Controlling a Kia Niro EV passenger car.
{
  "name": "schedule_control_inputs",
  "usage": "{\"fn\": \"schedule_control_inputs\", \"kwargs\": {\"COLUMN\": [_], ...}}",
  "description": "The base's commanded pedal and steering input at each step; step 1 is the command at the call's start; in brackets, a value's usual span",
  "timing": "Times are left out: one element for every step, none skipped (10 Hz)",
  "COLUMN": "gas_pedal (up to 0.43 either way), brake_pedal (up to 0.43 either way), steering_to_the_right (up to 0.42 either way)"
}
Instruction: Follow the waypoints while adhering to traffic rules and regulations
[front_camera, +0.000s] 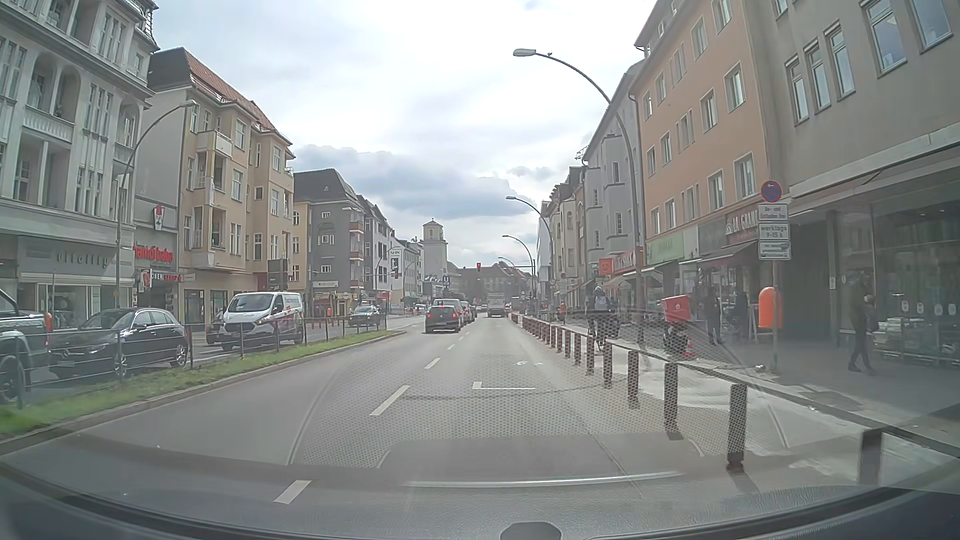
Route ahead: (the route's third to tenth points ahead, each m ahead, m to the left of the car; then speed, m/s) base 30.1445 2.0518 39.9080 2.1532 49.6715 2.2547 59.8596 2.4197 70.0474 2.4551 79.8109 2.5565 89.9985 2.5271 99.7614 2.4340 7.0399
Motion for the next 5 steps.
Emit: {"fn": "schedule_control_inputs", "kwargs": {"gas_pedal": [0.0,0.0,0.0,0.0,0.0], "brake_pedal": [0.0,0.0,0.0,0.0,0.0], "steering_to_the_right": [-0.027,-0.036,-0.045,-0.053,-0.054]}}
